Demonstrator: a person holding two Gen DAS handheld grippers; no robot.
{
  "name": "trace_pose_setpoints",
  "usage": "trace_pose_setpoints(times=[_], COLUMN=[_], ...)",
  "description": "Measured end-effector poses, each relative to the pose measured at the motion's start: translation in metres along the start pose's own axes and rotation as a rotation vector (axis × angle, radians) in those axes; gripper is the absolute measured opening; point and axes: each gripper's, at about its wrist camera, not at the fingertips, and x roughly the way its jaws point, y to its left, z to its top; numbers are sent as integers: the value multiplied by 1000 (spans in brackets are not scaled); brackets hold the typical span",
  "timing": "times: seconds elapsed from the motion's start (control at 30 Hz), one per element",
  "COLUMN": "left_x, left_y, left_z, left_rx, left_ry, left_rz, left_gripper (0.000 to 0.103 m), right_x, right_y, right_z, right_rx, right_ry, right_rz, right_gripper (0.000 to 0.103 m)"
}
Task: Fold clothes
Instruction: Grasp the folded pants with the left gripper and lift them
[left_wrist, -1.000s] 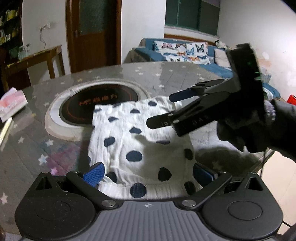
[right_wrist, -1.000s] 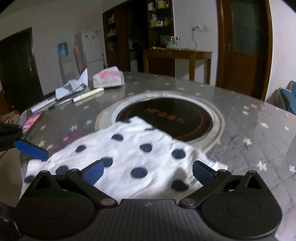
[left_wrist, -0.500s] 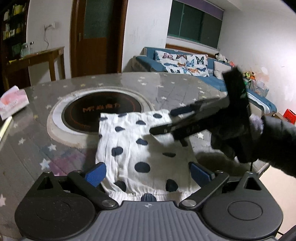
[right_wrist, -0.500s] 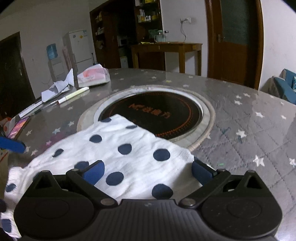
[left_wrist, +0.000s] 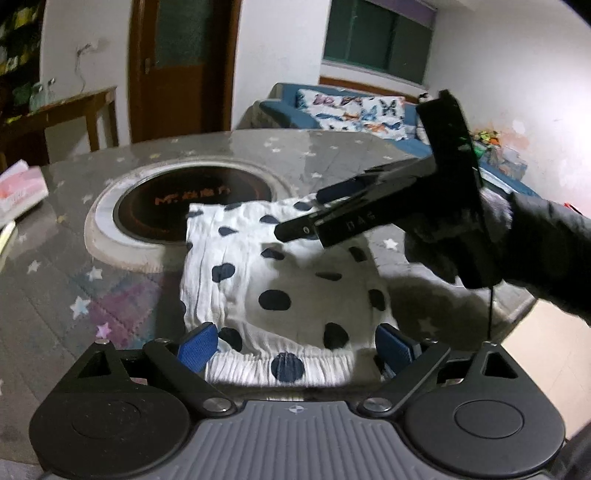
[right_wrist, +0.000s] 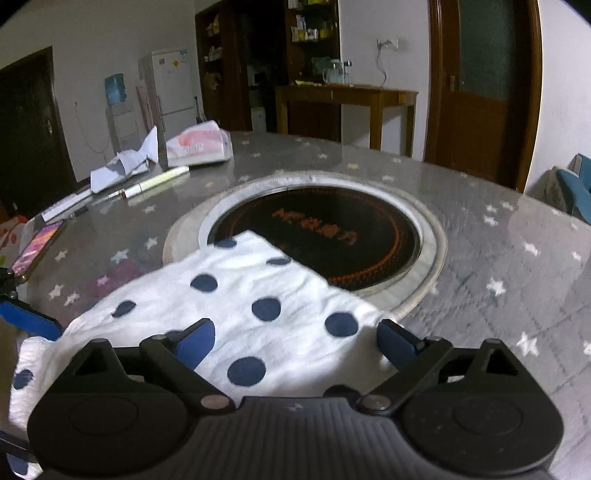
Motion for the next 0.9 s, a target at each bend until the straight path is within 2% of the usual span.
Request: trace_pose_setpoints(times=[0.13,0.23,0.33,0.47,0.7,0.8,0.83,0.9], left_x=[-14,-21,-26,-29,-24,-15,-14,-10], left_y=[-5,-5,-3,1,2,2,3,6], left_z=[-4,-10,-15,-22,-31,-31,-31,-31], left_rx=[38,54,70,69,56,43,39,30], left_ry=[-5,10,34,67,120,136,138,140], left_rz=[-25,-42,-62,-104,-171,-177,-175,-164], left_gripper=[94,89,78,57,55,55,55,55], right_x=[-1,2,5,7,7,5,4,0], right_y=[-19,-36,-50,-58,-65,-65,-65,-64], right_z=[3,1,-3,-7,-7,-8,-9,-11], right_rx=[55,115,171,203,228,226,227,226], right_ry=[5,25,45,50,43,44,46,47], right_rz=[-15,-14,2,17,17,14,8,1], right_gripper=[92,88,82,76,63,50,37,29])
